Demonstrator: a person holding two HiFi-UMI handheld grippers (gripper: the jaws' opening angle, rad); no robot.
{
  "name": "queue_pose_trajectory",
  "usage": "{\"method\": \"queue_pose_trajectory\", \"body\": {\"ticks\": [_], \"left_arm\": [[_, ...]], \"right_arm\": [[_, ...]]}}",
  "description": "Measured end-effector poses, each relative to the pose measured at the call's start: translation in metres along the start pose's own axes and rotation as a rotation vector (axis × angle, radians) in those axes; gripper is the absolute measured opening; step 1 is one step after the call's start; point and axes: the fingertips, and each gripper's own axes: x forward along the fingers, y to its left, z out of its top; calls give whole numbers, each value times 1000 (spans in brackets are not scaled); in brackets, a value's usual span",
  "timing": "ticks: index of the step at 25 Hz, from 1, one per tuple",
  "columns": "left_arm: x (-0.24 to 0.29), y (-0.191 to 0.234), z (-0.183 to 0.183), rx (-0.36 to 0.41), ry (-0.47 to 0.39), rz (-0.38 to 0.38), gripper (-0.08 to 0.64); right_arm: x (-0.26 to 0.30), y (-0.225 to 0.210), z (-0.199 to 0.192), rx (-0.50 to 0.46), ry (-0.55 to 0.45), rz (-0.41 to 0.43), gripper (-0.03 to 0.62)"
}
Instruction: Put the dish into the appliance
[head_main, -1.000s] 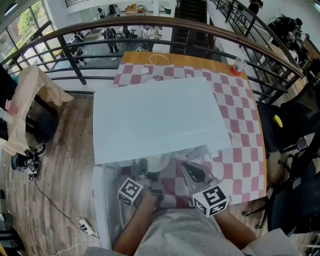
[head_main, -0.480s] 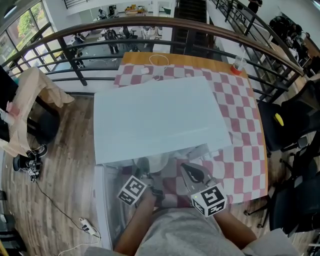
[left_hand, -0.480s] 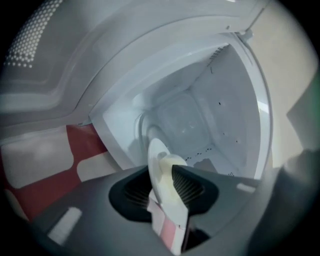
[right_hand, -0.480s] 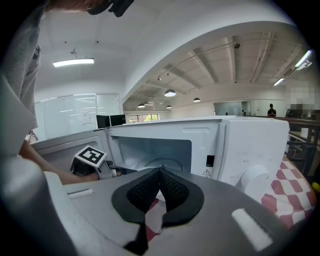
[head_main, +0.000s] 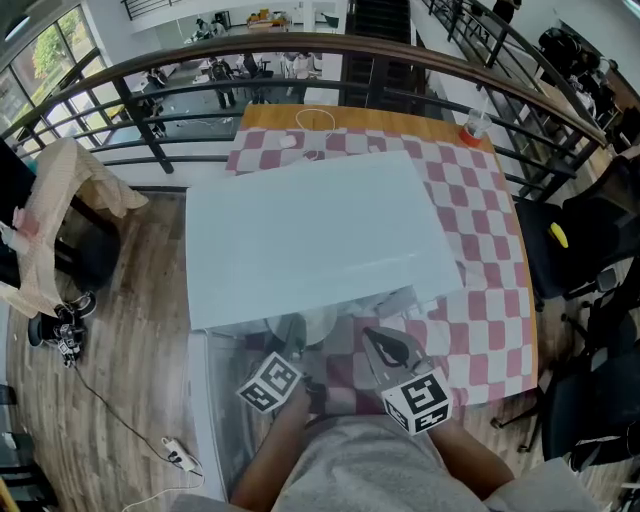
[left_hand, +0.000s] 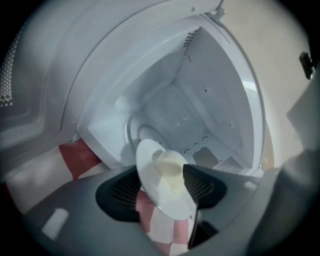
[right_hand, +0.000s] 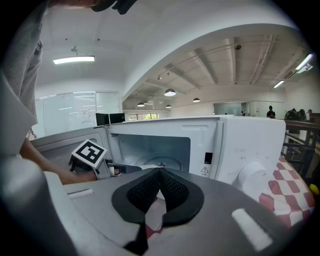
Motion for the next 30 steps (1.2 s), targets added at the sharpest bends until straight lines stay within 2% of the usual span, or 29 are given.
{"method": "queue_pose_trajectory", "body": {"ticks": [4,9,12,15,25,30], "left_arm": [[-1,-8,0,130,8,-31,311],[-1,-20,-11,351,29,-84,413],[0,-22,-20,475,46,-85,454],[1,-22,-26,565,56,-76,472],[3,-14,-39,804,89,-13,505],[4,-12,-38,802,94,17,503]], "right_arm": [[2,2,-3,5,4,1,-3],[4,5,-3,6,1,10,-4],[4,6,-4,5,-1,10,-3],[4,5,-5,8,2,7,-3],[5,3,-9,13,6,-1,-3],[5,3,-8,11,5,0,-3]]}}
